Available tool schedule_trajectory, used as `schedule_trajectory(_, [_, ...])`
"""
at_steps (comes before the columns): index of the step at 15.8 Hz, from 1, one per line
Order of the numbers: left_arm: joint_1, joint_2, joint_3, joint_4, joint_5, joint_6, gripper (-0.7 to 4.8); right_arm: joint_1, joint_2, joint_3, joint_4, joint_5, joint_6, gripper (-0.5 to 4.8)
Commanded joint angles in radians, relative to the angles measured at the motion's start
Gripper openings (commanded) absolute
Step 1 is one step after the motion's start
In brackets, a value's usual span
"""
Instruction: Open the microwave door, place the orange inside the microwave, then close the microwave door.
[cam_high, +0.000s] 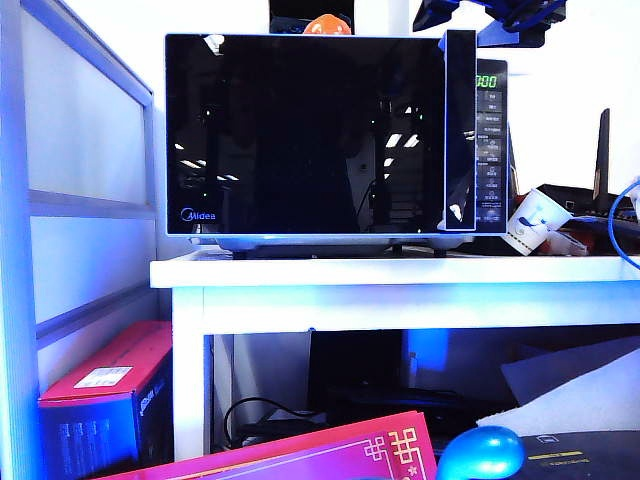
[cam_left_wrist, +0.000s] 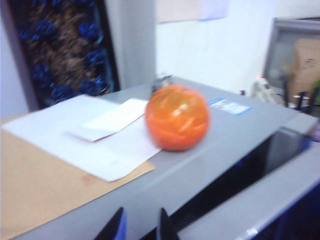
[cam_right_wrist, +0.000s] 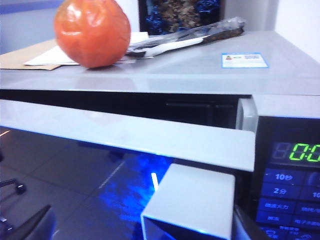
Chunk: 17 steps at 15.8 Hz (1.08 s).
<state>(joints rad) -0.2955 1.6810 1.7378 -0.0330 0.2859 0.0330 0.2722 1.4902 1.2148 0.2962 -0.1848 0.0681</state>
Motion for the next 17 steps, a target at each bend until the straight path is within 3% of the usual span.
schedule_trajectory(1, [-0.002,0.027,0.005,0.018,-0.009,-0.045,0.94,0.015,-0.019,0.013,0.096,-0.172,-0.008,4.67])
schedule_trajectory(4, [-0.002,0.028,0.025,-0.048,0.032,-0.105,0.94,0.015,-0.020,0.013,0.097,-0.204,-0.009,4.67])
schedule_trajectory(9, [-0.002,0.028,0.056,-0.164,0.024,-0.105,0.94,0.013,-0.020,0.049,0.093,-0.232,-0.025,4.67])
schedule_trajectory(14, [-0.001,0.038,0.056,-0.222,-0.005,-0.090,0.94,0.010,-0.024,0.059,0.097,-0.114,-0.043,4.67])
schedule_trajectory(17, [-0.002,0.040,0.056,-0.218,-0.005,-0.089,0.94,0.002,-0.031,0.061,0.101,0.089,-0.087,4.66])
